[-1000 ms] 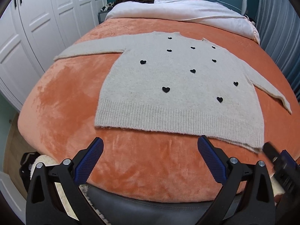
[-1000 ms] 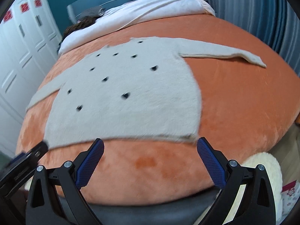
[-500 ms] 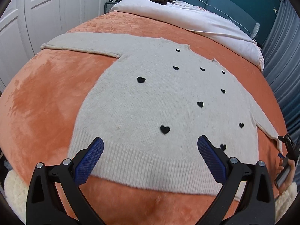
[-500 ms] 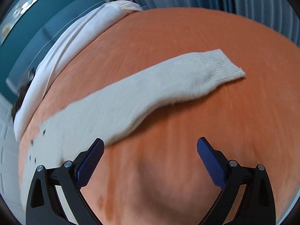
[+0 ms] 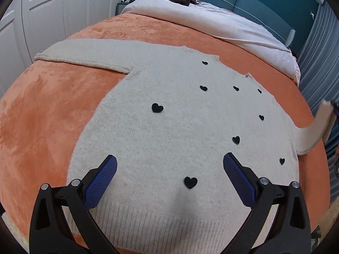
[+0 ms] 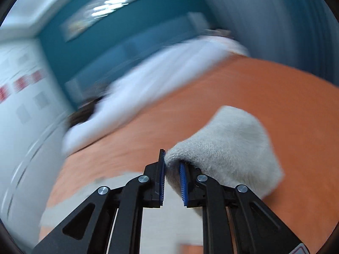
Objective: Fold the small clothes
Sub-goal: 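Grasp a sweater sleeve cuff with the right tool and fold it across the body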
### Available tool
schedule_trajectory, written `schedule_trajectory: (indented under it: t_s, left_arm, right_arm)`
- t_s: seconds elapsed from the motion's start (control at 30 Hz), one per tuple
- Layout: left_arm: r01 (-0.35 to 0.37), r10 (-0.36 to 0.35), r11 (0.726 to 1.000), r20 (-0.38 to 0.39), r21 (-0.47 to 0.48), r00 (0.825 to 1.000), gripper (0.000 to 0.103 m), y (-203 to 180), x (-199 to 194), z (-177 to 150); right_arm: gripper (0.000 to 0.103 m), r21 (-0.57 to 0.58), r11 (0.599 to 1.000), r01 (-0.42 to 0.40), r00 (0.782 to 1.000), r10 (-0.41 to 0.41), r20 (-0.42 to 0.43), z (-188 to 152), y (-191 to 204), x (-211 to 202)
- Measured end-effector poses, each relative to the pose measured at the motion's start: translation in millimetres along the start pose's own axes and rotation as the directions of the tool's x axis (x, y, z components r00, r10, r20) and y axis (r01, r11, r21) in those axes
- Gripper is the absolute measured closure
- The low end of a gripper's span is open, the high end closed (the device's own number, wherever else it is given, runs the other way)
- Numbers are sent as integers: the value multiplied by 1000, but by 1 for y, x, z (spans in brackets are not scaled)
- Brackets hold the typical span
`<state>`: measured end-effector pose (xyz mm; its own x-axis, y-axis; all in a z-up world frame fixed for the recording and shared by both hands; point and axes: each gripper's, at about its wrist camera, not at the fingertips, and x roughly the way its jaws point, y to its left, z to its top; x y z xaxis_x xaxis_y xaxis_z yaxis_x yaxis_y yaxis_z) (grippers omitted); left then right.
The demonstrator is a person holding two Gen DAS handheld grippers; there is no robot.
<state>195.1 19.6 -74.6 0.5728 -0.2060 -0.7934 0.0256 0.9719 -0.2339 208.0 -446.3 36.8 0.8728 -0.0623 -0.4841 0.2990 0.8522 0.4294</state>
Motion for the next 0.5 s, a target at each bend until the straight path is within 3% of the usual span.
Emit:
schedule_trajectory:
  t_s: [0.07, 0.1, 0.17, 0.2, 0.3, 0.4, 0.5]
  left_arm:
    - [11, -11, 1000, 13, -23, 1000, 5, 4, 0, 9]
    - [29, -28, 999, 17, -32, 999, 5, 5, 0, 14]
    - [54, -54, 997, 12, -48, 998, 5, 7, 2, 25]
    - [77, -77, 996, 3, -55, 997, 5, 9, 6, 32]
    - [147, -150, 985, -26, -93, 988, 5, 14, 18, 51]
    - [182, -188, 975, -38, -125, 981, 5, 16, 41, 71]
    - [192, -204, 969, -70, -157, 976, 5, 13, 78, 92]
  right_arm:
    - [85, -125, 977, -175, 983, 165, -80, -18, 83, 21]
    - [73, -162, 957, -239, 967, 218, -132, -34, 115, 33]
    - [61, -234, 923, -305, 940, 252, -230, -77, 166, 59]
    - [61, -257, 918, -301, 935, 231, -269, -100, 179, 71]
    - [60, -225, 942, -250, 920, 159, -358, -147, 170, 87]
    - [57, -87, 982, -170, 919, 126, -374, -169, 125, 71]
    - [54, -31, 996, -80, 924, 62, -378, -186, 86, 54]
